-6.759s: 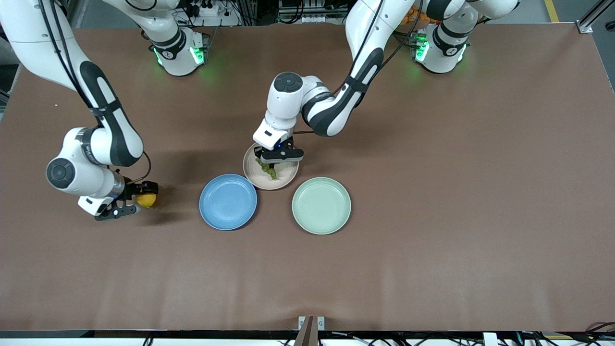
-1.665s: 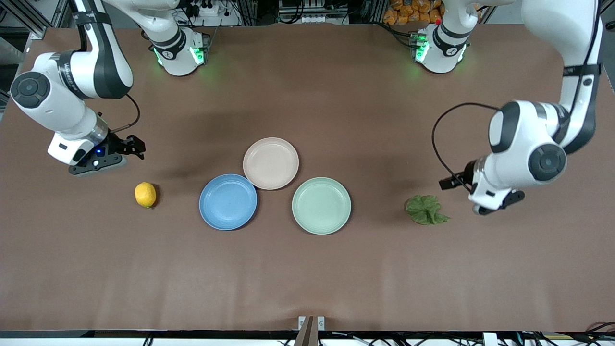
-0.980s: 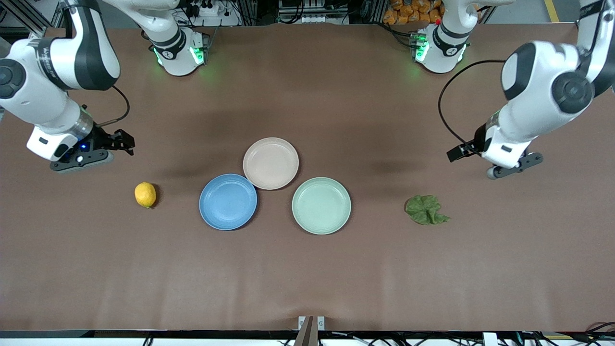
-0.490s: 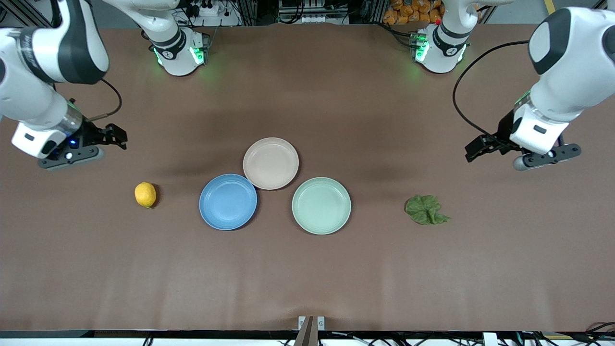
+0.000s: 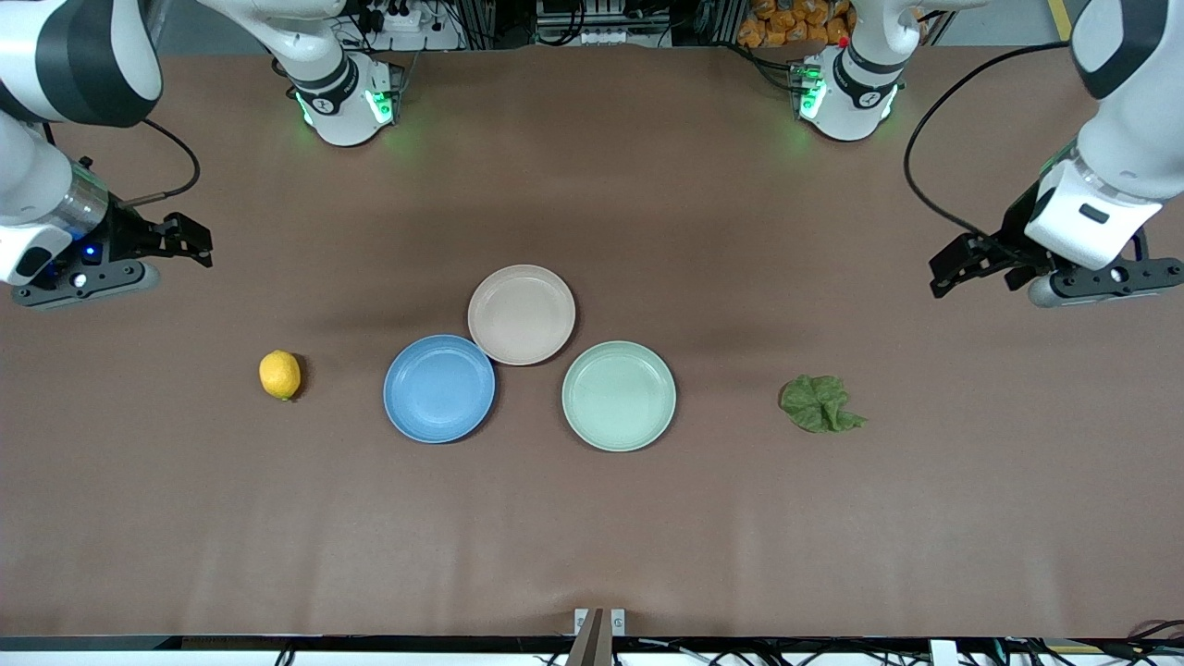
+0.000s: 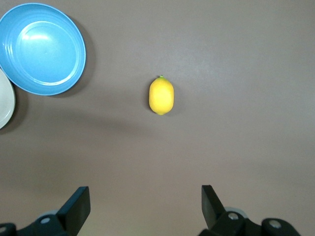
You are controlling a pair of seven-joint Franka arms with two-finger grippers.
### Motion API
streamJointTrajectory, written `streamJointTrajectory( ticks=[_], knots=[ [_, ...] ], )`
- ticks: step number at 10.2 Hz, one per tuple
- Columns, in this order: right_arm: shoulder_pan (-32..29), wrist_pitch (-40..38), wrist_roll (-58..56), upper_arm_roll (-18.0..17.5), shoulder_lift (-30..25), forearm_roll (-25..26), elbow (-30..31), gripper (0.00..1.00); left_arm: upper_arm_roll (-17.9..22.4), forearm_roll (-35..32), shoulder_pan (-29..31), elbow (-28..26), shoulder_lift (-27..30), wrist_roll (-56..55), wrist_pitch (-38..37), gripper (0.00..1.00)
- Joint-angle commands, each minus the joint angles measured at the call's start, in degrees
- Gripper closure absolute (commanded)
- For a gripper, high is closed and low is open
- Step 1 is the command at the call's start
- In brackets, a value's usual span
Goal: Pick lemon and lettuce from blue and beige plates
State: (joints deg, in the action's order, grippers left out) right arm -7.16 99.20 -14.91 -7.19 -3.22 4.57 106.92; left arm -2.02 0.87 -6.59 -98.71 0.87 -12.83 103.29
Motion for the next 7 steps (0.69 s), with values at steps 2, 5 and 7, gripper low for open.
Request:
streamJointTrajectory(
  ticks=[2,5,7],
  knots=[
    [-1.11,-2.43,0.40,-0.90,1.19,0.17,-5.83,0.00,-1.05,-1.22,1.05,6.49,0.27,1.76,-7.90,0.00],
    [-2.24,-3.66,0.40,-0.81,3.29,0.00,-9.69,0.00,-1.32,-0.69,0.96,11.51,0.18,1.85,-15.56,0.00],
    [-3.21,-5.42,2.41,-0.81,3.66,-3.06,-12.86,0.00,-3.33,-1.31,2.27,13.27,0.10,3.60,-17.24,0.00]
  ],
)
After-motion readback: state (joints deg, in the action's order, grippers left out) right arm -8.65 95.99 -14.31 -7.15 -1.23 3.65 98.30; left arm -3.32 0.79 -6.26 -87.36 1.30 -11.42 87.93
